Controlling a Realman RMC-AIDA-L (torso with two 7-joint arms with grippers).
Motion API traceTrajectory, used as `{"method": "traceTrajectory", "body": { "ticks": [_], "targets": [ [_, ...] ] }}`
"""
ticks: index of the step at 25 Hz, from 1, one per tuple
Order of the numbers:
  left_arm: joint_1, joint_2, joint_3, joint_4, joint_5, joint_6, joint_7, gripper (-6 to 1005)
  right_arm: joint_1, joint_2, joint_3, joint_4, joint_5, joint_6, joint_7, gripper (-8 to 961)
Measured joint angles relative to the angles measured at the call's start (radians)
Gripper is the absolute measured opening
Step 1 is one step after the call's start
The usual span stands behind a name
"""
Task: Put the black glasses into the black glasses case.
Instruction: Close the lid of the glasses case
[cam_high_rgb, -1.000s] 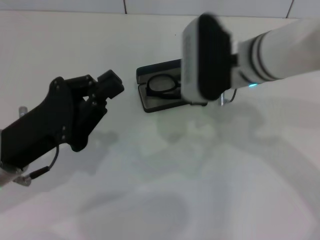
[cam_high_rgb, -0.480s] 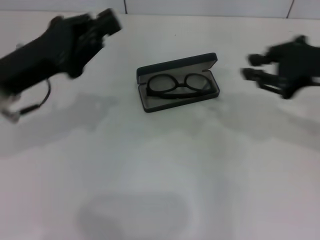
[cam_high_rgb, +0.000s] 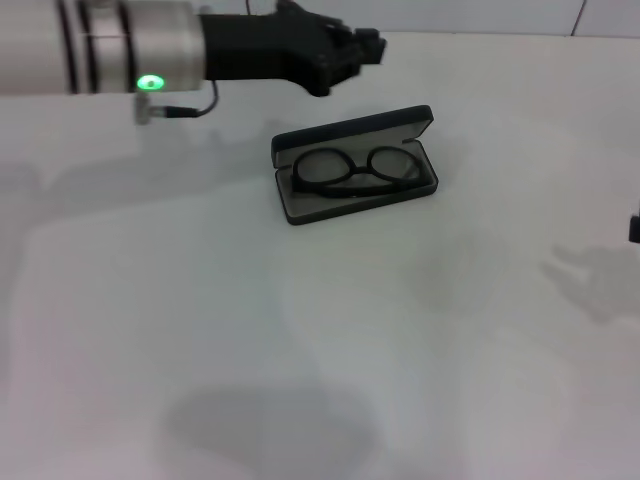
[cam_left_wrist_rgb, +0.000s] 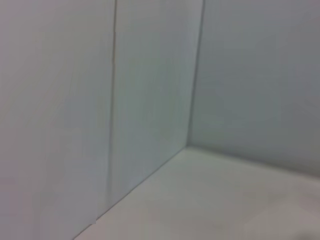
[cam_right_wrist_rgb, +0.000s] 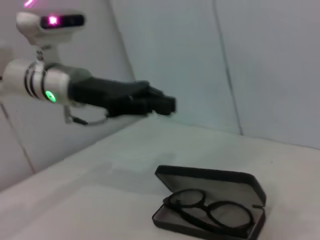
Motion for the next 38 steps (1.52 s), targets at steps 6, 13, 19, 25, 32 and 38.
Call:
{"method": "traceTrajectory", "body": {
  "ticks": [6,13,19,25,32,38],
  "targets": [
    [-0.053,-0.080,0.000,0.000,0.182,-0.177,-0.042,161,-0.003,0.000,0.089,0.107,0.014,-0.048,-0.056,256],
    [-0.052,-0.118,0.001,-0.001,0.228,-0.273,-0.048,166,0.014,0.000,0.093,0.159,0.021,-0.046,-0.085,259],
    [-0.048,-0.116,0.004,-0.015,0.239,-0.318,-0.050,170,0.031,0.000,0.088,0.200,0.021,-0.044,-0.106,262],
    [-0.037,-0.101,0.003,-0.023,0.244,-0.322,-0.072,174,0.038,0.000,0.091,0.221,0.022,-0.044,-0.111,265],
    [-0.025,-0.100,0.009,-0.032,0.245,-0.322,-0.070,179,0.052,0.000,0.089,0.230,0.022,-0.041,-0.117,268],
    [-0.024,-0.112,0.009,-0.036,0.257,-0.323,-0.065,183,0.058,0.000,0.088,0.241,0.022,-0.041,-0.125,271]
  ]
}}
